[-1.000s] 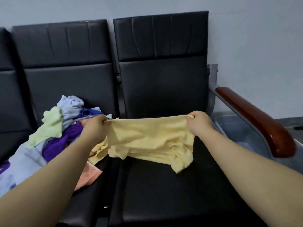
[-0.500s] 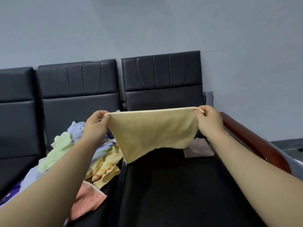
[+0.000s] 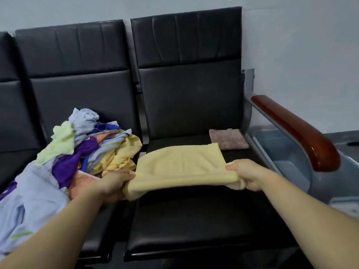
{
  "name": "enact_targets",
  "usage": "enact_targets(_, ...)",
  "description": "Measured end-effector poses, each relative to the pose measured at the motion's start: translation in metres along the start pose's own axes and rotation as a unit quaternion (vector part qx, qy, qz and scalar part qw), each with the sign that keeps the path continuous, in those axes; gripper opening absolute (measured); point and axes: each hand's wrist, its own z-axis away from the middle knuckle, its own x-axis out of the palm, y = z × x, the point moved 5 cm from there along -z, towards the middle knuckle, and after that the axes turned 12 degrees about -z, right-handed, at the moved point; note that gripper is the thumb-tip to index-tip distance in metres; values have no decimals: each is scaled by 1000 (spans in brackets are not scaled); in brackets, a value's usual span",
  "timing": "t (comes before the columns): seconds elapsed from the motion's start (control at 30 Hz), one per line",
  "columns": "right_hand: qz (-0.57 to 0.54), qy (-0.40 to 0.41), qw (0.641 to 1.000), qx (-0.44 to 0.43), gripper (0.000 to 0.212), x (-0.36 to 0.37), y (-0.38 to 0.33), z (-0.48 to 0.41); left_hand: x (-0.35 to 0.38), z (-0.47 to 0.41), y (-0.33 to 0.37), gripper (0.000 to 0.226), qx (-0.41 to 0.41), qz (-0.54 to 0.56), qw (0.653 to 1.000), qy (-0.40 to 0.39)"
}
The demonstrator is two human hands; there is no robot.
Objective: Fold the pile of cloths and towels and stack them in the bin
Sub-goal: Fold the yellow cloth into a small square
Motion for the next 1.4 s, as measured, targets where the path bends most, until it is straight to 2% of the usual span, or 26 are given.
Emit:
enact_targets(0.1, 92, 0, 993, 69, 25, -7, 11, 2, 6, 11, -6, 21, -36, -34, 996, -69)
enact_targets(0.23, 138, 0, 987, 84, 20, -6, 6, 12, 1, 12, -12, 18, -53, -47, 995, -73)
enact_targets(0.4, 136, 40, 989, 35, 21, -3, 3, -2, 2, 5, -9, 18, -21, -50, 998, -14)
enact_targets(0.53, 178, 61, 979, -73, 13, 9, -14, -13, -4, -10, -4, 19, 10, -70, 995, 66)
enact_targets(0.63, 183, 99, 969, -136, 18, 14, -27, -20, -9, -24, 0, 12, 26, -63, 992, 106)
enact_targets(0.73, 200, 125, 955, -183, 18, 18, -34, -32, -11, -38, 5, 16, 47, -100, 982, 150)
enact_targets(0.87, 220, 158, 943, -195, 20, 25, -34, -53, -10, -54, 14, 20, 91, -223, 945, 221)
enact_targets(1.07, 282, 199, 917, -198, 17, 25, -25, -79, 0, -82, 6, 23, 94, -312, 905, 273)
enact_targets(1.17, 289, 209, 915, -188, 23, 23, -24, -86, 5, -90, 6, 28, 99, -346, 890, 280)
enact_targets(1.4, 284, 251, 906, -189, 16, 25, -23, -90, 12, -90, 6, 28, 85, -387, 870, 293)
